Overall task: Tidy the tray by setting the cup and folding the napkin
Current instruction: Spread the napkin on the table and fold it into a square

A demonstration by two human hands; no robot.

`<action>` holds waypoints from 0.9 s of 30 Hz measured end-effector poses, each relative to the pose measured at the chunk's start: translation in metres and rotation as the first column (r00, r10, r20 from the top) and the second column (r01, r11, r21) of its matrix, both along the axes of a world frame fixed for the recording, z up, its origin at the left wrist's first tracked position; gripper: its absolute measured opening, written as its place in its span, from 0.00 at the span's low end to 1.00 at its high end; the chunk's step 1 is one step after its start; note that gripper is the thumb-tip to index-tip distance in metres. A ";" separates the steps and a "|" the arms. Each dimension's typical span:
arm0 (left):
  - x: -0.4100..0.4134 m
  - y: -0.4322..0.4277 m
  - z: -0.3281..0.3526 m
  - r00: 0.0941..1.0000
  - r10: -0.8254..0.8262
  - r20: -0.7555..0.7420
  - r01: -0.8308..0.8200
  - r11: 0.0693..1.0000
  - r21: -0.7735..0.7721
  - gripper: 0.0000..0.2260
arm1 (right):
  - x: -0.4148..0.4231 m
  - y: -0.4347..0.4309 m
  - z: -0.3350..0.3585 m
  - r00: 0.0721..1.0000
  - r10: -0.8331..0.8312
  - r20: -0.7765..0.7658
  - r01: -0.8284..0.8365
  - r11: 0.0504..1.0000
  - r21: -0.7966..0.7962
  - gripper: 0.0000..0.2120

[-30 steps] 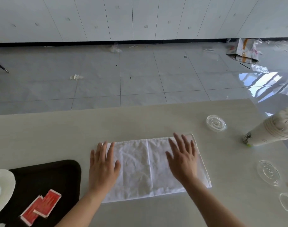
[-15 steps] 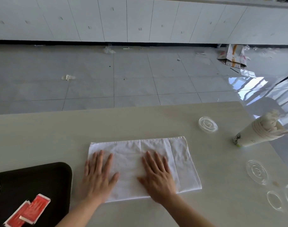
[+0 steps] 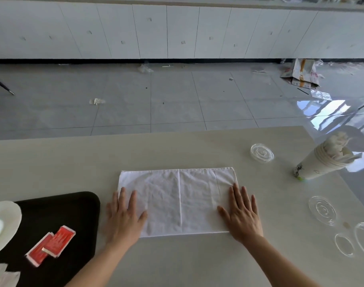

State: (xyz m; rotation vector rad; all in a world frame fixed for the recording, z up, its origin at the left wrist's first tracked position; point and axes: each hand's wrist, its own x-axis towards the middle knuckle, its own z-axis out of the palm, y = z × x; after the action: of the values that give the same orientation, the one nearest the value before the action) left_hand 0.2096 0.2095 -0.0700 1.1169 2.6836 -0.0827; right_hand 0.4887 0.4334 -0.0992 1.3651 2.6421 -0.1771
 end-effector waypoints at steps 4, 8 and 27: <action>0.027 -0.038 0.017 0.998 0.045 -0.046 -0.042 0.997 0.066 0.30 | 0.014 -0.009 -0.003 1.000 -0.007 0.011 0.006 1.000 0.006 0.41; 0.041 -0.044 0.029 0.980 0.199 -0.021 -0.198 0.980 0.027 0.28 | 0.024 -0.012 -0.001 1.000 0.000 0.007 0.000 1.000 -0.001 0.41; 0.028 -0.030 0.048 0.686 0.497 0.531 -0.718 0.578 0.387 0.03 | 0.023 -0.014 0.007 0.999 -0.022 -0.046 0.020 0.999 -0.044 0.41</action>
State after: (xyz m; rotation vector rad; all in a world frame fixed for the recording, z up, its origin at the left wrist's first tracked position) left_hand 0.2374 0.1793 -0.0216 0.1448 2.6064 1.0237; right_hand 0.5117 0.4195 -0.0923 1.3926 2.6456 -0.2707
